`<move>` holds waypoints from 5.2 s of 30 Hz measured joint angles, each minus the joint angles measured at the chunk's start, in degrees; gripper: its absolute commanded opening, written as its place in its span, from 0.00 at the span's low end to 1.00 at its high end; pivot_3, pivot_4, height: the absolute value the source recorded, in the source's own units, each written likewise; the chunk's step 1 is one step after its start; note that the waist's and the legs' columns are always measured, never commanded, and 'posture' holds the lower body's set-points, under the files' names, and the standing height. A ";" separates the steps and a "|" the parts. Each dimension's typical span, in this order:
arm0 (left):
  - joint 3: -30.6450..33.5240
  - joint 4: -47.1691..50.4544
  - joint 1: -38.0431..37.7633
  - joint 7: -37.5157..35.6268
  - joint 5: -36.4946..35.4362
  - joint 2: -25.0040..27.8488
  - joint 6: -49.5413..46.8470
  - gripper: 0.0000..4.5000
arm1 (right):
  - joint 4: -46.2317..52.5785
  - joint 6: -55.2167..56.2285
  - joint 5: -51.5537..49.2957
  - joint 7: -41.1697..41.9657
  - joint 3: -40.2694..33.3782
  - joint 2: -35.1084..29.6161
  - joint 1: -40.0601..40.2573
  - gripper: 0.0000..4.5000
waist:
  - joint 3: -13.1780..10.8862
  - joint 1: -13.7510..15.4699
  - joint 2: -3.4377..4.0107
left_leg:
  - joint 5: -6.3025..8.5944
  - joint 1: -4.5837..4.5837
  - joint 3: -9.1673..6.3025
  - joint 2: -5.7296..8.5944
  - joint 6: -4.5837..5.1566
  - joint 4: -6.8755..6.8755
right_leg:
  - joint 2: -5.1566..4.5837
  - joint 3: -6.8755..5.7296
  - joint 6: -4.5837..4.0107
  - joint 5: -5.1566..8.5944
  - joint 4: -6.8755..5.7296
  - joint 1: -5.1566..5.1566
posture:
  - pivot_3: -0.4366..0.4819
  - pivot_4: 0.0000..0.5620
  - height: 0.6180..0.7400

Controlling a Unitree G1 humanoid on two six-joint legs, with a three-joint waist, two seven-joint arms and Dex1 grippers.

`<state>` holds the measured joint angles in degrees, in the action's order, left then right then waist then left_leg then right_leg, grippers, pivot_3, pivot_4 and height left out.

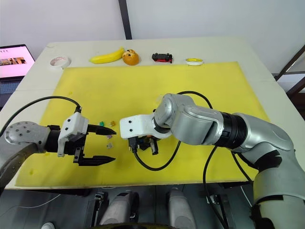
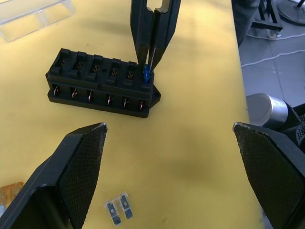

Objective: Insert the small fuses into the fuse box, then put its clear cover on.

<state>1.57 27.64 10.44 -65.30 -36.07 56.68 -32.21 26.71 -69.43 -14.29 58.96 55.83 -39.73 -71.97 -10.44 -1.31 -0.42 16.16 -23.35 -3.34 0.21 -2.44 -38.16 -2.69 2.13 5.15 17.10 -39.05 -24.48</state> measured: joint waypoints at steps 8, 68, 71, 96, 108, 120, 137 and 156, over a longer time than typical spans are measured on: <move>0.00 -0.09 0.94 0.18 0.01 -0.23 -0.02 0.99 | -0.08 -2.69 0.22 -0.01 -0.12 0.91 0.00 0.00 | 0.02 0.01 0.01 | 0.00 0.03 0.00 0.00 0.00 -0.01 | 0.00 0.00 0.00 0.00 -0.02 0.03 | 0.48 0.27 1.00; 0.35 -2.52 3.44 1.20 0.43 -0.58 -1.14 1.00 | -2.60 22.56 -10.17 1.78 -33.74 2.28 30.97 0.00 | 0.04 0.22 -0.05 | 0.00 -0.01 0.03 0.02 0.00 -0.04 | 0.00 0.05 0.00 0.00 -0.03 0.05 | 0.48 0.27 1.00; 0.35 -2.65 3.73 1.20 0.43 -0.60 -1.26 1.00 | -2.60 24.76 -9.28 1.11 -33.67 2.53 33.36 0.00 | 0.04 0.23 -0.05 | 0.00 0.00 0.01 0.01 0.00 -0.05 | 0.02 0.05 0.01 0.00 -0.03 0.05 | 0.48 0.27 1.00; -0.18 -2.19 3.65 -1.76 0.49 -1.18 -2.06 1.00 | -9.52 36.38 -1.83 0.37 -31.33 3.95 39.97 0.00 | 0.05 0.22 -0.06 | 0.00 0.10 0.02 0.02 0.00 -0.05 | 0.04 0.05 0.00 0.00 -0.03 0.19 | 0.48 0.27 1.00; -0.32 -2.28 3.61 -2.08 0.68 -1.69 -0.92 1.00 | -8.54 30.53 -5.24 0.53 -33.76 4.67 37.33 0.00 | 0.05 0.21 -0.06 | 0.00 0.14 0.00 0.00 0.00 -0.06 | 0.04 0.05 0.00 0.00 -0.03 0.23 | 0.48 0.27 1.00; 1.98 -5.51 1.06 -1.95 0.93 -1.22 -1.09 1.00 | -3.22 20.85 -14.07 0.80 -42.19 -0.62 31.65 0.00 | 0.04 0.25 -0.06 | 0.00 0.07 0.00 0.01 0.00 -0.05 | 0.02 0.05 0.00 0.00 -0.03 0.15 | 0.48 0.27 1.00; 22.16 -33.40 -11.71 -14.40 5.66 14.31 1.74 1.00 | -12.76 36.84 -9.55 16.38 -51.88 -26.20 41.16 0.99 | 0.01 0.28 -0.03 | 0.02 0.08 0.17 -0.01 0.04 -0.02 | 0.00 0.04 0.00 0.01 0.06 0.15 | 0.48 0.27 1.00; 17.42 -34.88 -3.59 -15.13 4.47 9.94 -3.37 1.00 | -13.29 38.69 -7.07 14.31 -53.56 -22.44 38.05 0.99 | 0.00 -0.37 0.00 | 0.03 0.08 0.18 -0.07 0.04 -0.03 | 0.04 0.10 0.00 0.01 -0.06 0.10 | 0.48 0.27 1.00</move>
<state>18.99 -7.24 6.85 -80.42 -31.60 66.62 -35.58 13.42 -30.73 -21.36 73.27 2.27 -62.16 -33.93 -10.44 -1.68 -0.42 16.18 -23.27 -3.16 0.14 -2.40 -38.20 -2.65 2.23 5.16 17.11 -39.11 -24.39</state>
